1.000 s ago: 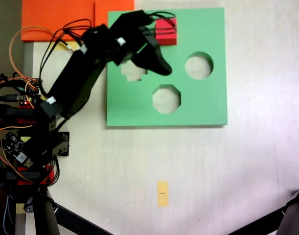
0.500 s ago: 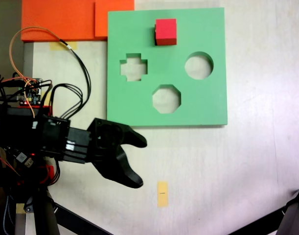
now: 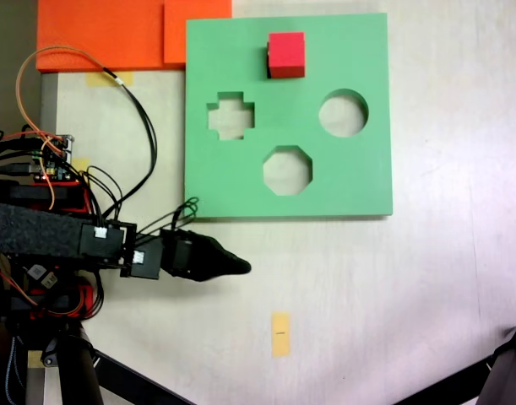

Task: Put the square block into the corresponding hole

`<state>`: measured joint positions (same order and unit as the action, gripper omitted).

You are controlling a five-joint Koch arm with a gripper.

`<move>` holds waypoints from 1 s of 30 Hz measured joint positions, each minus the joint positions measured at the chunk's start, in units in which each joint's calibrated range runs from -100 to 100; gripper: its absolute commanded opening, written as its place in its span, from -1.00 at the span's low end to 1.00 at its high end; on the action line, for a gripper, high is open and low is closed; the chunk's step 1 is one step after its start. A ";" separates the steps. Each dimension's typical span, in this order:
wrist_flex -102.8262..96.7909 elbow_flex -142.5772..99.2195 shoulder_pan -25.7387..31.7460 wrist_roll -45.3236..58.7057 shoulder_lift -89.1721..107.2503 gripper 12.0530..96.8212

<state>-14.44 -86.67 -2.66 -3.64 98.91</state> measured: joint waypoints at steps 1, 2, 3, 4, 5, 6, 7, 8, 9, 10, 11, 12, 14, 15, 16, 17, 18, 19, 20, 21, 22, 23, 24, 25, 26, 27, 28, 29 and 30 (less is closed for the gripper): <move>-1.08 -3.14 0.20 0.59 0.14 -0.07; -1.37 -6.66 0.29 0.93 0.14 -0.07; -0.98 -9.21 0.39 1.03 0.00 -0.07; -1.47 -10.29 0.44 1.12 0.14 -0.08; -1.57 -11.95 0.49 1.17 0.27 -0.08; -1.47 -12.15 0.63 1.17 0.27 -0.09; -1.47 -12.15 0.63 1.17 0.27 -0.10; -1.47 -12.15 0.63 1.22 0.27 -0.10; -1.27 -12.15 0.68 1.17 0.27 -0.10; 0.00 -12.15 0.68 1.22 0.27 -0.10; 2.25 -12.15 0.68 1.22 0.27 -0.09; 3.92 -12.15 0.68 1.37 0.55 -0.12; 6.85 -12.05 0.68 1.37 0.68 -0.13; 6.95 -12.05 0.68 1.37 0.68 -0.13; 6.85 -12.05 0.73 1.37 0.68 -0.13; 6.85 -12.05 0.73 1.37 0.68 -0.13; 6.85 -12.15 0.78 1.37 0.68 -0.13; 6.85 -12.05 0.78 1.37 0.68 -0.13; 6.85 -12.15 0.78 1.37 0.68 -0.13; 6.85 -12.05 0.78 1.37 0.68 -0.13; 6.85 -12.05 0.78 1.37 0.68 -0.13; 6.85 -12.15 0.78 1.37 0.68 -0.13; 6.85 -12.05 0.78 1.37 0.68 -0.13; 6.85 -12.15 0.78 1.37 0.68 -0.13; 6.85 -12.15 0.78 1.37 0.68 -0.13; 6.85 -12.05 0.78 1.37 0.68 -0.13; 6.85 -12.15 0.78 1.37 0.68 -0.13; 6.85 -12.15 0.78 1.37 0.68 -0.13; 6.85 -12.15 0.78 1.37 0.68 -0.13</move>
<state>-7.59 -98.82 -1.88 -2.27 99.59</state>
